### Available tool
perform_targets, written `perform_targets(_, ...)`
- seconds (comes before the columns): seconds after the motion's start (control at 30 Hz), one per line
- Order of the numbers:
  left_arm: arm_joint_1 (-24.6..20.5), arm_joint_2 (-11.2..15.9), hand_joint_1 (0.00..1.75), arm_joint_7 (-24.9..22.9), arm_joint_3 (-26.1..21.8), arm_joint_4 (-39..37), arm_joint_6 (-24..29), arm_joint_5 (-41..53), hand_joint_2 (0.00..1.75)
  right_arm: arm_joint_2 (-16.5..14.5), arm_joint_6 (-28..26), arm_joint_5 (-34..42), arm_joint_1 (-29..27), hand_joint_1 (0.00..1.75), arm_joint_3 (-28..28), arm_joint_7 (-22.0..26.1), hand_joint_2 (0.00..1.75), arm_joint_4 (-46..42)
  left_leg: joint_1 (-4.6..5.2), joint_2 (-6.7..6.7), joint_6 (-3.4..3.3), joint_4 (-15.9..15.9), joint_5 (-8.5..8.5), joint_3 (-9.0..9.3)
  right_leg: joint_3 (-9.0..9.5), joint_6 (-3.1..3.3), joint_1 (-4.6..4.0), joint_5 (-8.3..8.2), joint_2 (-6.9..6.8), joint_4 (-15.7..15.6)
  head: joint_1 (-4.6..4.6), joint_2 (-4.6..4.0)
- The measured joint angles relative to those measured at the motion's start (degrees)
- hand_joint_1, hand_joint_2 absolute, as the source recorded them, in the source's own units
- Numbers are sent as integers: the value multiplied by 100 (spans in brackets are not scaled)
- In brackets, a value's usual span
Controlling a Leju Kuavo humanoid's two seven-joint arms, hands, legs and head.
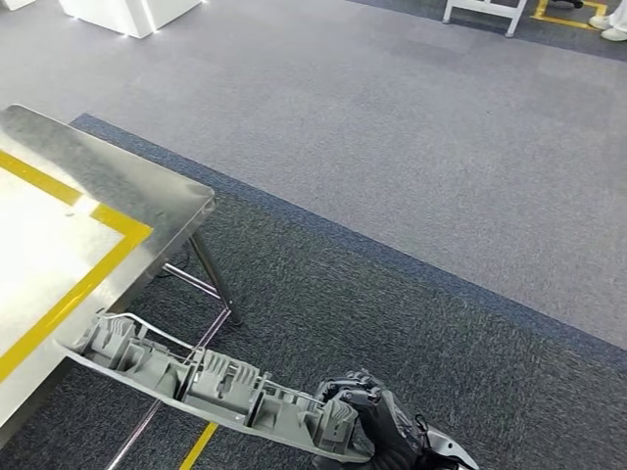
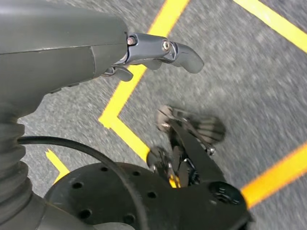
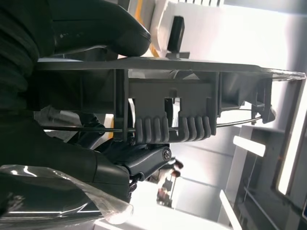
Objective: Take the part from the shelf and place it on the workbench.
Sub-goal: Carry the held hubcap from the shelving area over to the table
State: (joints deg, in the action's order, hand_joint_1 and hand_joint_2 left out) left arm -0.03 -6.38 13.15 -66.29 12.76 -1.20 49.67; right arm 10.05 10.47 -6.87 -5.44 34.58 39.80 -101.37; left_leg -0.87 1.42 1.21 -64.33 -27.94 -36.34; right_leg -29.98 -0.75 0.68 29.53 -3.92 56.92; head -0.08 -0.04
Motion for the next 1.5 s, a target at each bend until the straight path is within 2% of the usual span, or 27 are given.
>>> perform_targets(0.07,-11,-37,0,-36,37,0,128,118,175,-1,13,-19,-11,175,-1,0,175,0,39,151,-69,472,119,232,35,-64,-30,44,-108,11,0,0)
perform_targets(0.1,-13,-57,0,-34,54,0,195,157,175,-2,14,-28,-19,175,-2,-1,175,0,64,159,-113,511,88,240,46,-96,-43,57,-158,10,2,0)
perform_targets(0.17,-3,-76,0,17,69,0,358,183,175,-2,16,-40,-30,175,-6,-1,175,-2,63,50,-203,531,93,235,71,-160,-30,94,-214,8,5,0)
perform_targets(0.23,-8,-85,0,110,69,0,530,175,175,-2,2,-53,-60,175,-14,2,175,-10,45,-49,-285,558,102,259,-21,-213,-4,257,-3,230,30,0)
perform_targets(0.3,-41,-91,0,193,69,1,660,164,175,-1,-36,-67,-128,175,-21,4,175,-16,42,-159,-341,565,104,267,-370,-229,4,584,286,918,74,-1)
perform_targets(0.33,-56,-94,0,218,69,1,700,160,175,0,-53,-73,-165,175,-22,3,175,-17,49,-223,-357,564,104,267,-598,-229,1,725,345,1327,86,-1)
perform_targets(0.37,-64,-97,0,235,69,1,728,159,175,1,-63,-80,-197,175,-24,1,175,-17,58,-290,-364,564,102,270,-781,-225,-2,786,371,1624,92,-1)
perform_targets(0.4,-66,-101,0,244,69,1,744,158,175,2,-68,-86,-221,175,-25,-1,175,-17,67,-361,-367,562,100,276,-873,-214,-4,729,383,1714,94,0)
perform_targets(0.43,-67,-106,0,251,69,0,758,157,175,2,-68,-90,-240,175,-26,-2,175,-17,73,-437,-368,561,99,286,-853,-195,-6,561,401,1574,93,0)
perform_targets(0.47,-69,-112,0,263,69,0,773,157,175,3,-71,-90,-252,175,-27,-2,175,-18,76,-513,-367,560,98,296,-729,-168,-7,321,450,1231,95,0)
perform_targets(0.53,-84,-130,0,303,68,0,807,153,175,3,-86,-89,-264,175,-29,1,175,-21,81,-656,-346,550,92,294,-407,-109,2,-25,692,460,90,0)
perform_targets(0.6,-92,-142,0,340,66,0,794,148,175,4,-117,-89,-271,175,-38,1,175,-30,62,-777,-285,542,102,254,-234,-75,-1,-86,839,120,89,0)
perform_targets(0.67,-83,-140,0,354,61,0,753,147,175,5,-142,-89,-272,175,-47,1,175,-44,36,-869,-210,541,114,223,-188,-44,-4,-92,746,81,90,-1)
perform_targets(0.73,-82,-136,0,361,56,0,738,148,175,5,-150,-88,-274,175,-54,2,175,-60,53,-674,-154,382,-1,154,-142,16,17,-111,603,22,66,-1)
perform_targets(0.8,-102,-136,0,375,55,0,738,149,175,5,-156,-85,-283,175,-62,4,175,-75,60,-346,-101,-191,-323,-110,-103,65,24,-109,429,-14,35,0)
perform_targets(0.87,-116,-139,0,394,55,0,742,153,175,5,-179,-88,-293,175,-74,3,175,-81,32,-231,-51,-874,-601,-438,-92,78,20,-89,259,-12,24,-1)
perform_targets(0.9,-113,-140,0,401,54,0,747,155,175,5,-201,-95,-297,175,-80,1,175,-81,18,-213,-32,-1007,-598,-500,-84,75,19,-76,179,-11,22,-1)
perform_targets(0.93,-107,-141,0,405,53,0,753,159,175,5,-227,-106,-301,175,-85,0,175,-82,7,-192,-22,-914,-486,-450,-71,65,19,-63,110,-10,21,-1)
perform_targets(0.97,-101,-140,0,407,51,0,760,167,175,5,-258,-122,-304,175,-88,0,175,-89,1,-151,-22,-617,-295,-295,-48,52,19,-47,45,-10,21,-1)
perform_targets(1.03,-104,-140,0,408,46,0,767,192,175,5,-347,-194,-307,175,-92,1,175,-131,30,82,-58,164,27,105,2,2,-2,-3,-69,-1,16,-1)
perform_targets(1.1,-128,-145,0,413,41,0,769,219,175,5,-444,-297,-306,175,-99,2,175,-182,75,257,-121,541,99,284,24,-52,-36,32,-163,10,16,0)
perform_targets(1.27,-131,-153,0,425,35,0,762,243,175,5,-522,-399,-293,175,-106,3,175,-211,93,200,-173,550,81,261,39,-93,-49,47,-250,5,20,-1)
perform_targets(1.33,-133,-164,0,436,23,0,688,255,175,5,-607,-482,-265,175,-109,4,175,-245,70,8,-272,583,97,269,-184,-165,-23,363,18,518,54,-1)
perform_targets(1.4,-147,-177,0,442,8,0,612,265,175,5,-669,-515,-247,175,-111,3,175,-268,46,-218,-352,615,116,288,-626,-219,-2,767,351,1400,87,-1)
perform_targets(1.43,-150,-180,0,444,2,0,605,270,175,5,-676,-513,-246,175,-110,2,175,-269,48,-297,-354,613,115,291,-765,-216,-3,786,371,1620,86,-1)
perform_targets(1.47,-150,-182,0,444,-2,0,602,275,175,5,-680,-513,-244,175,-109,1,175,-271,50,-380,-353,611,114,298,-808,-209,-3,692,382,1629,87,-1)
perform_targets(1.5,-150,-184,0,444,-4,0,599,280,175,4,-681,-513,-240,175,-109,0,175,-274,50,-463,-351,610,113,308,-741,-196,-1,494,402,1408,88,-1)
